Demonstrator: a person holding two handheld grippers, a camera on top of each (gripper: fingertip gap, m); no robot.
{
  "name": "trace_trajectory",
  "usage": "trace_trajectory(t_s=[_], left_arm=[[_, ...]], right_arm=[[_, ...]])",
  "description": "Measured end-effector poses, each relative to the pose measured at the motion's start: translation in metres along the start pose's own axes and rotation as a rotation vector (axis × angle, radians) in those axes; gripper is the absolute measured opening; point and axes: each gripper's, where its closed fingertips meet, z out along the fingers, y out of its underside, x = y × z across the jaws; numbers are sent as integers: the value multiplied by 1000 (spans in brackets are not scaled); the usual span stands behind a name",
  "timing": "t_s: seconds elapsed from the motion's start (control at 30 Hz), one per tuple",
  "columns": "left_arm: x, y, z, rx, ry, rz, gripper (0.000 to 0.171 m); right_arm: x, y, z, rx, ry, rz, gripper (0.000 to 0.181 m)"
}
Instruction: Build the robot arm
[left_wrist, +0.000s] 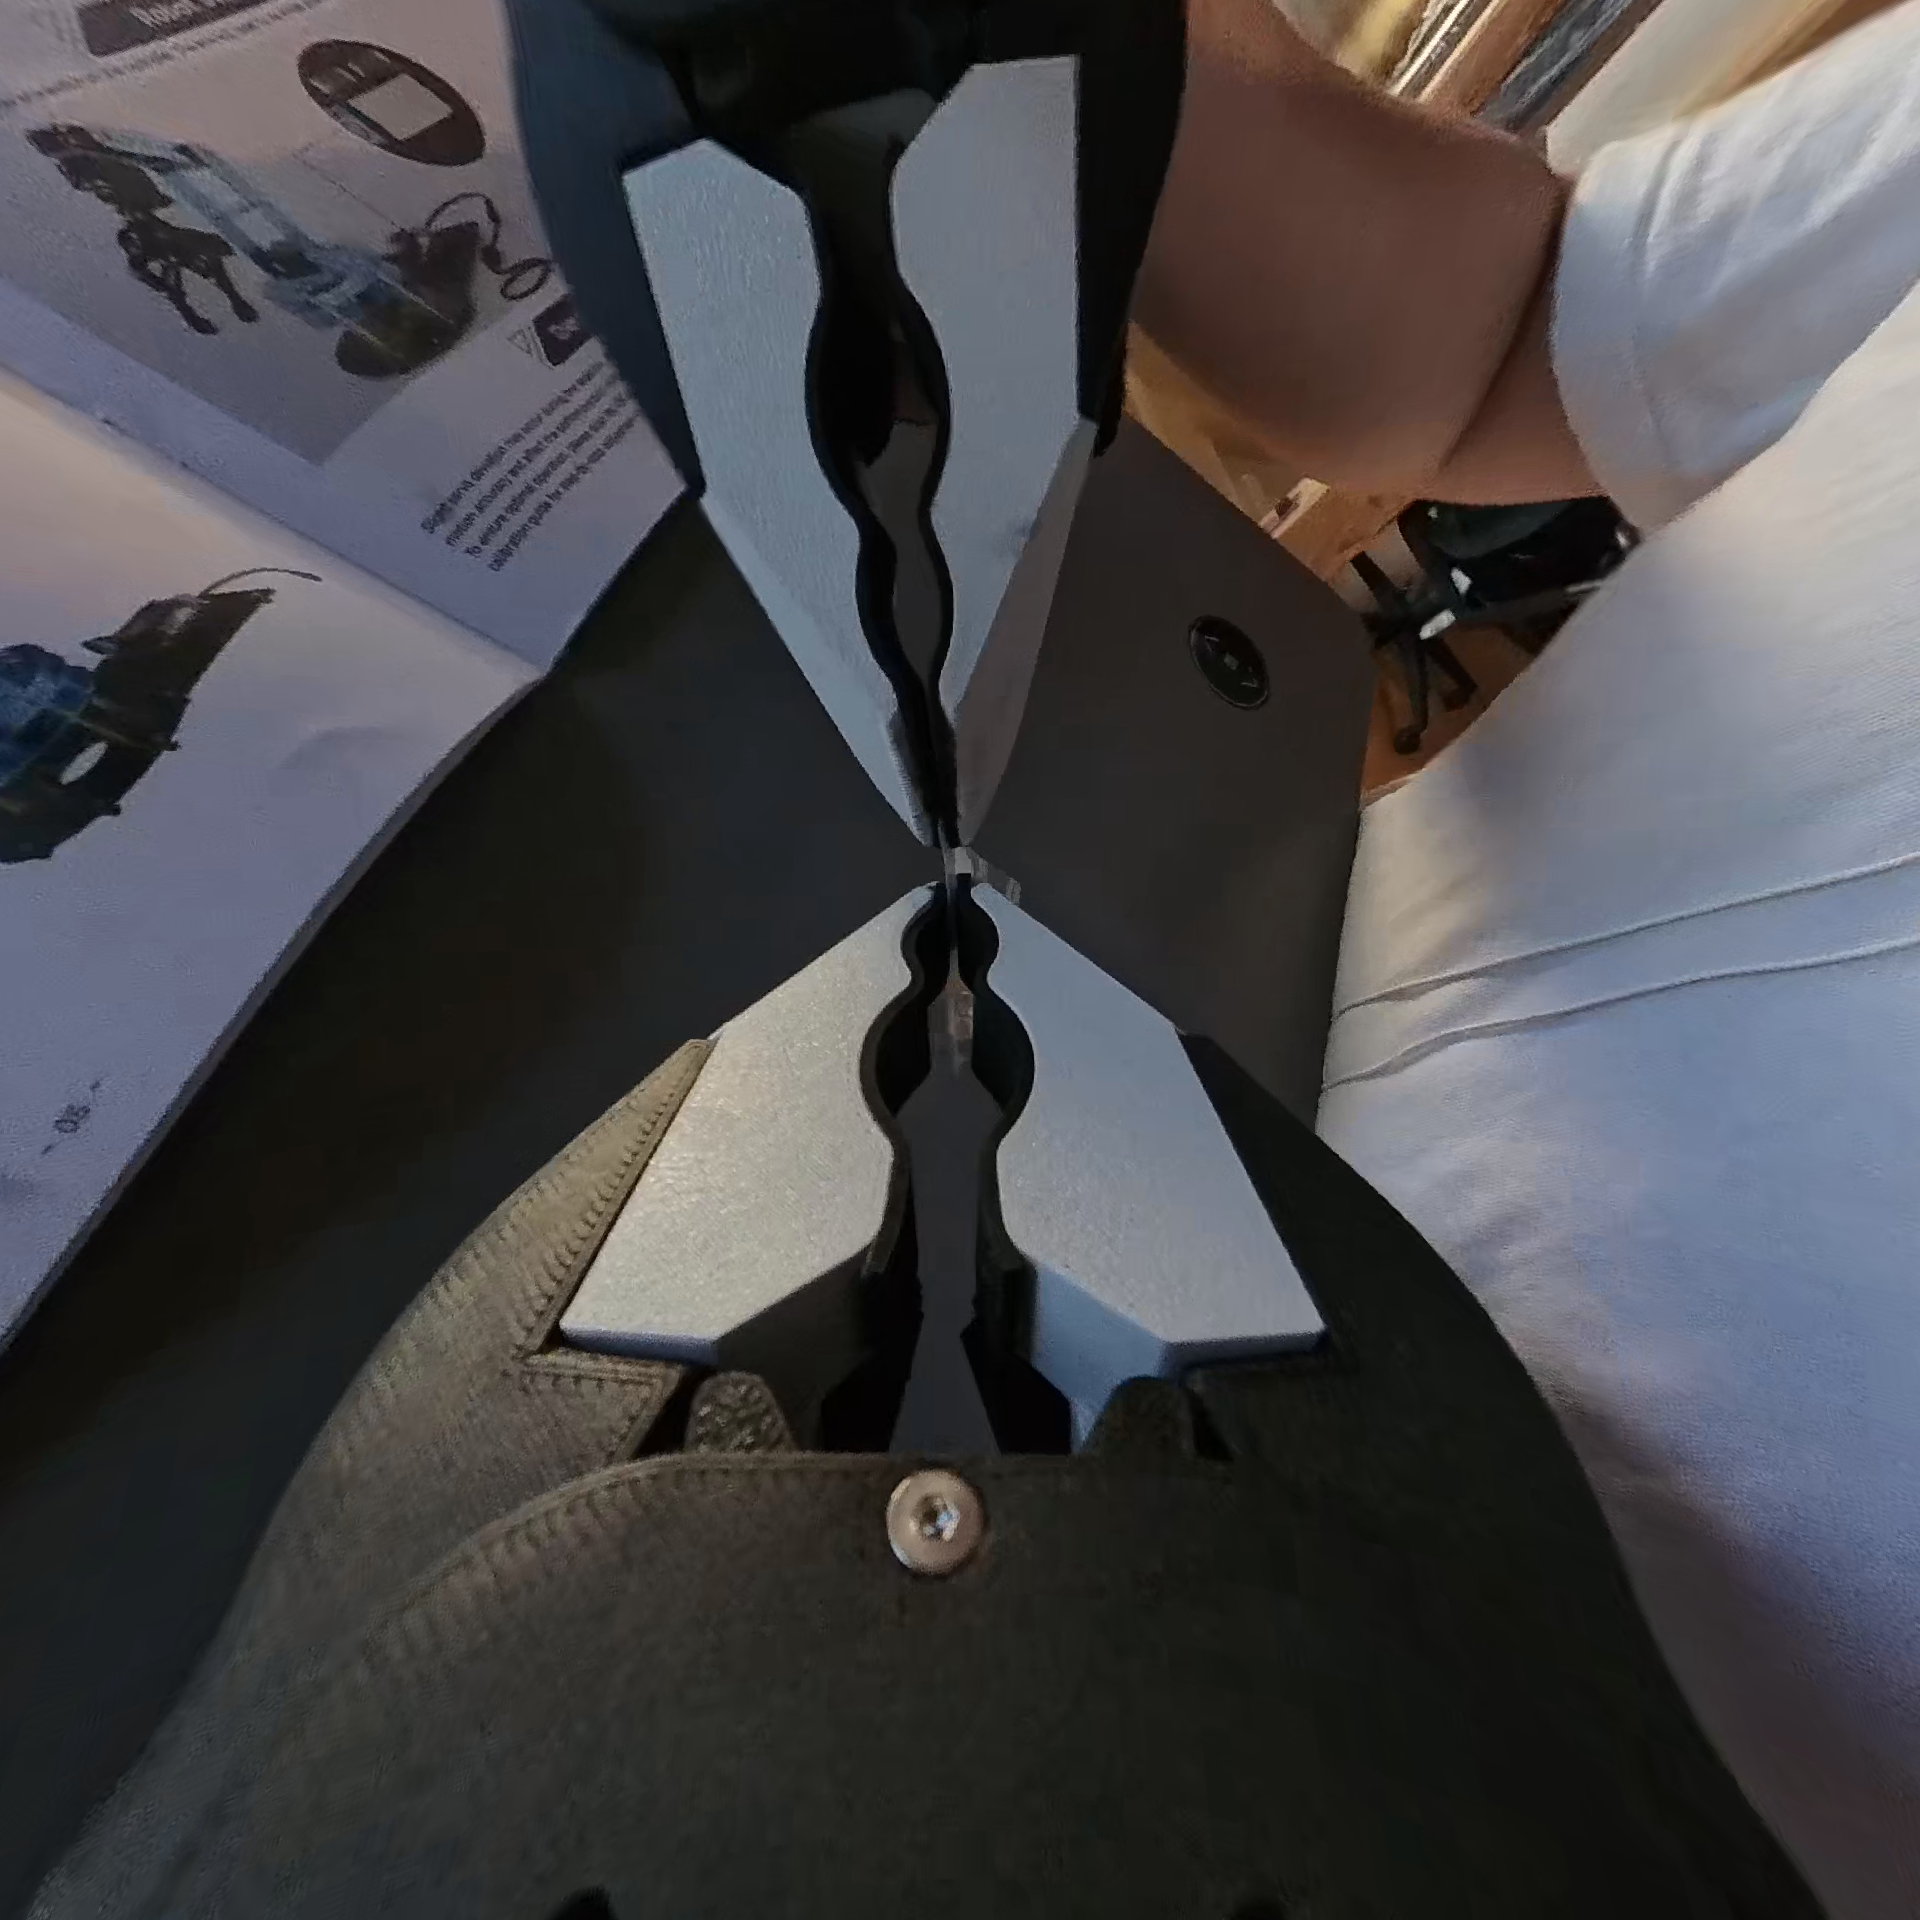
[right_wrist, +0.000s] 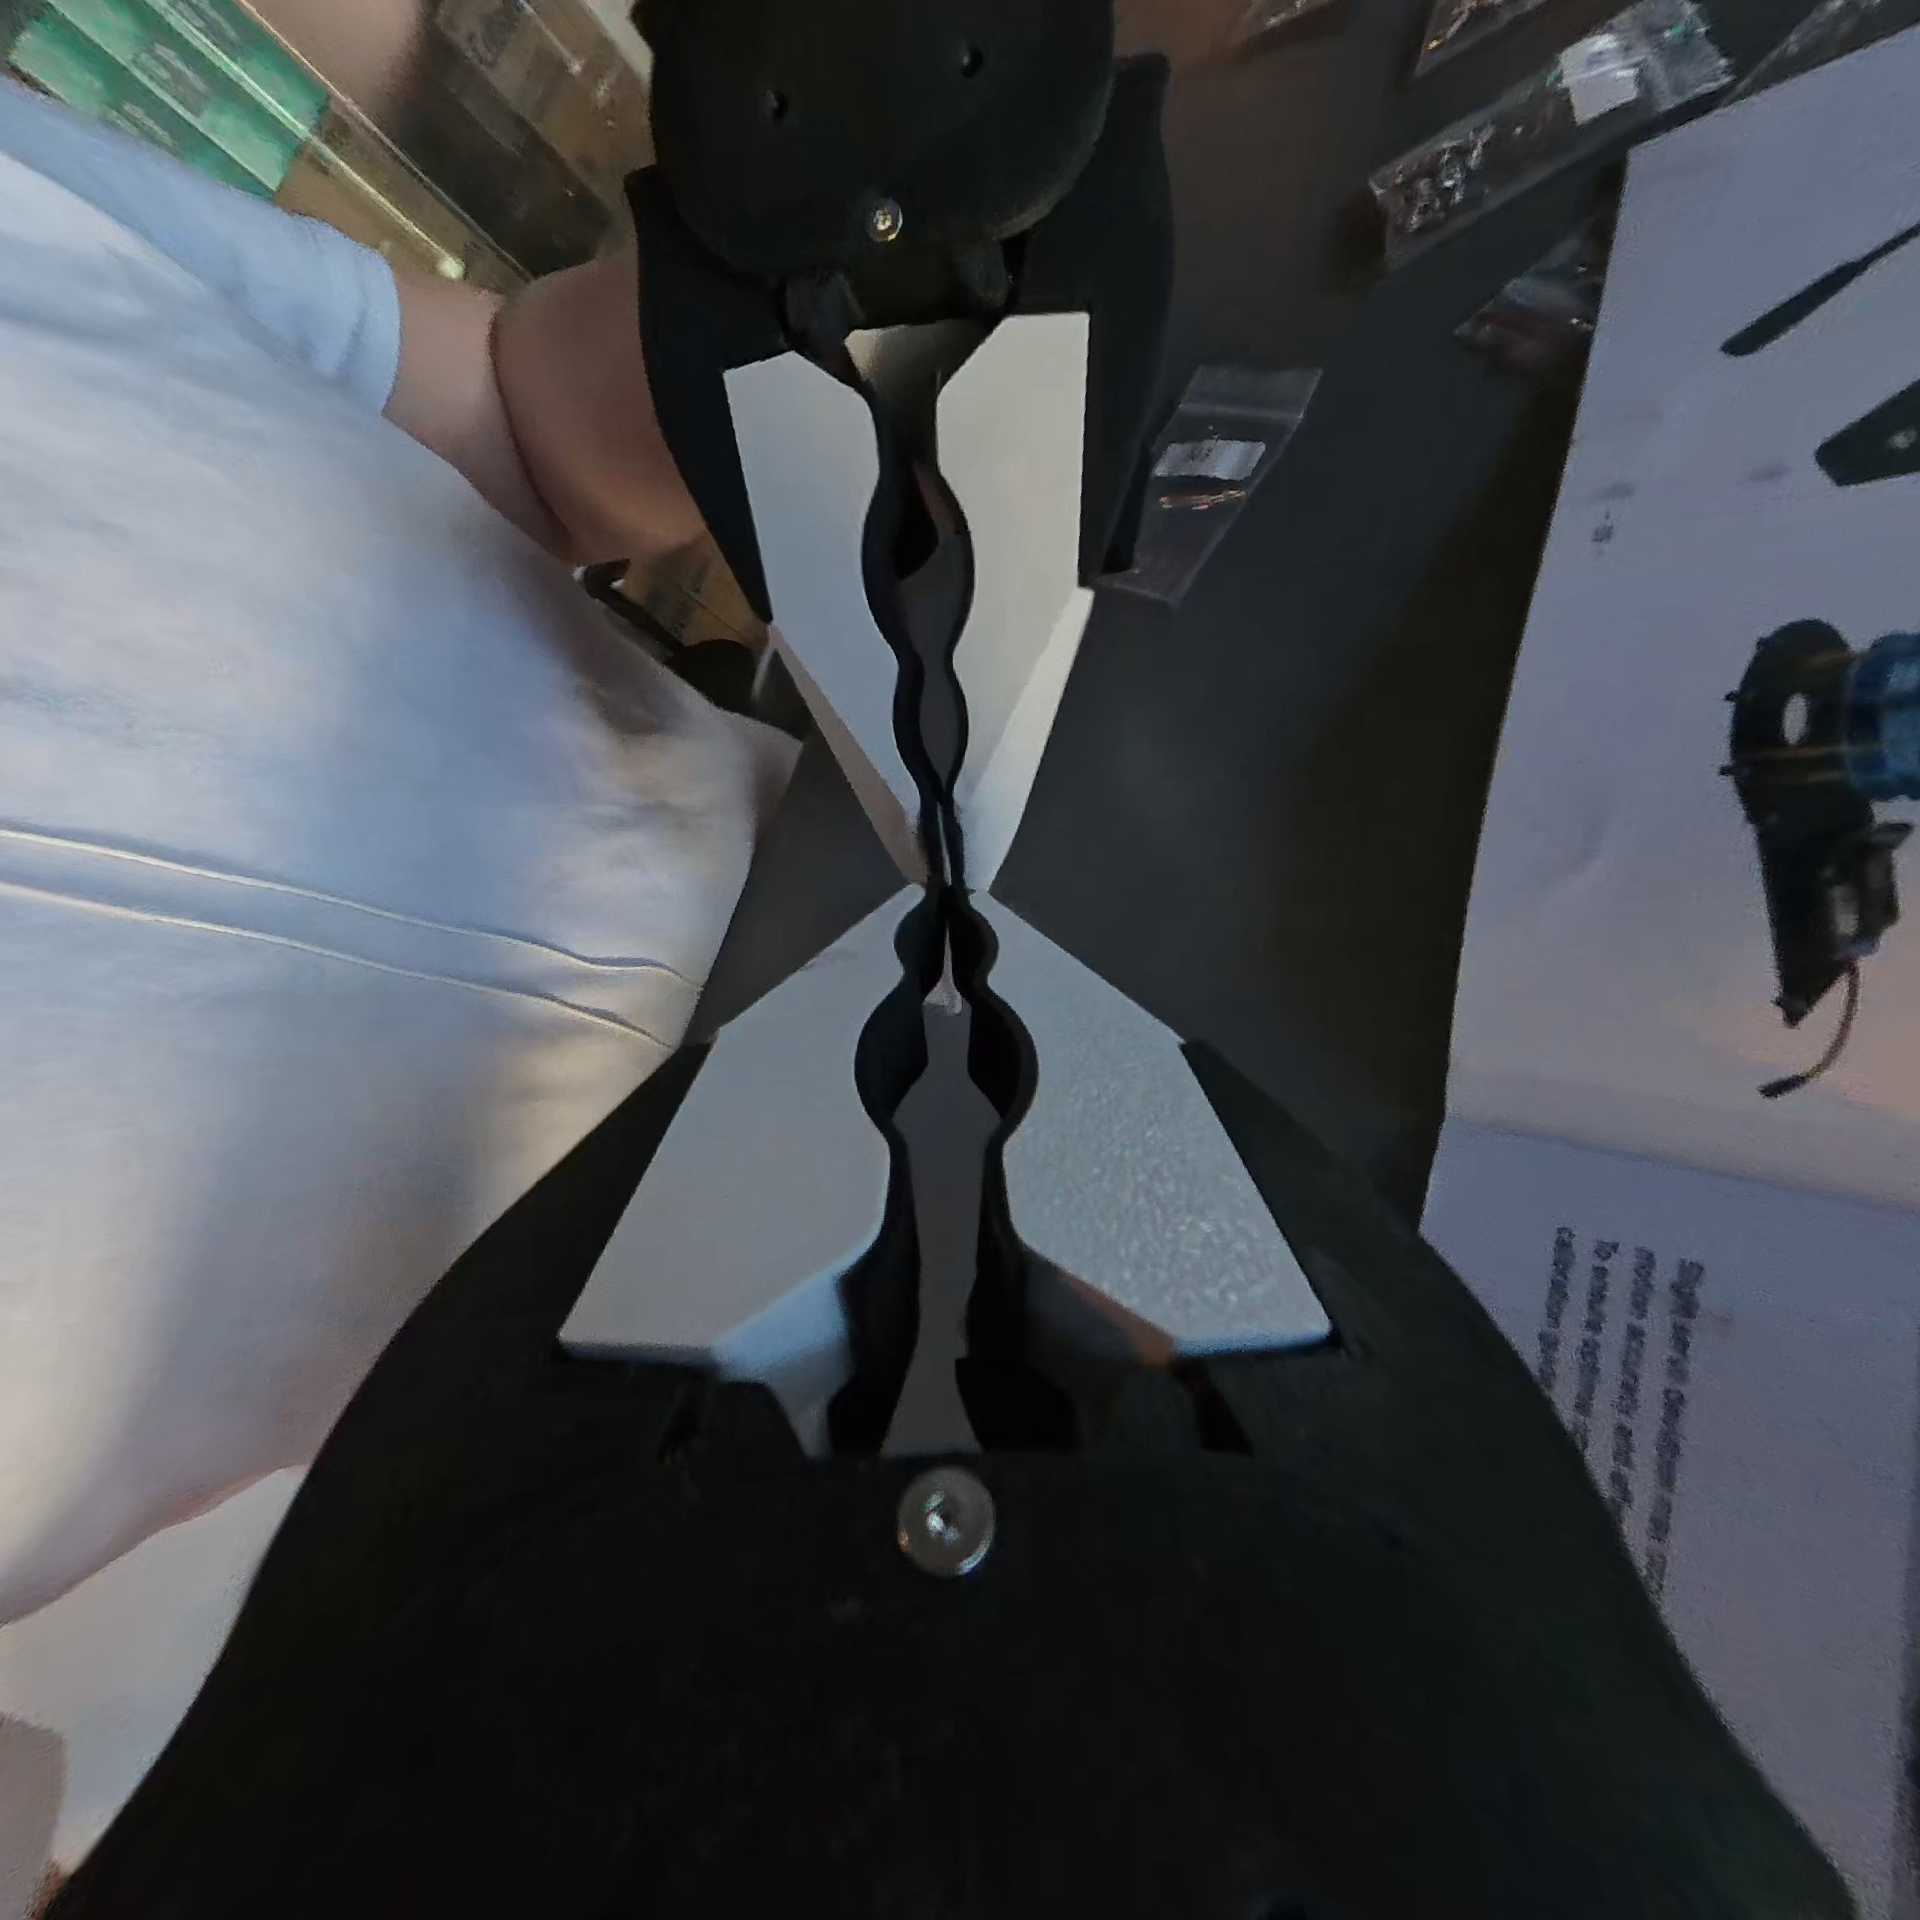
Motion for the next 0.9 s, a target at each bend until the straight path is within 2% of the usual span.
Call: trace_trajectory(t_s=[0.03,0.1,0.13,0.2,0.27,0.3,0.43,0.63,0.73,0.9], left_arm=[[-3,-1,0,1,-11,-8,0],[-12,-6,-6,29,-69,-50,18],[-18,-9,-14,57,-118,-82,21],[-26,-11,-32,106,-225,-143,18],[-19,-12,-42,143,-280,-201,5],[-13,-12,-42,163,-283,-245,0],[4,-16,-28,264,-199,-464,0],[2,-8,-14,298,-213,-489,18],[2,-8,-15,320,-216,-476,20],[8,-10,-15,374,-145,-452,24]], right_arm=[[2,-1,-1,18,29,2,0],[7,-2,-4,73,76,74,0],[11,-2,-6,109,106,124,0],[16,1,-10,180,175,192,0],[16,2,-11,243,238,206,0],[14,2,-10,267,257,206,0],[3,-4,-7,364,307,210,0],[-6,-13,0,504,205,394,0],[-6,-15,1,546,131,461,0],[-14,-18,3,567,4,508,4]])
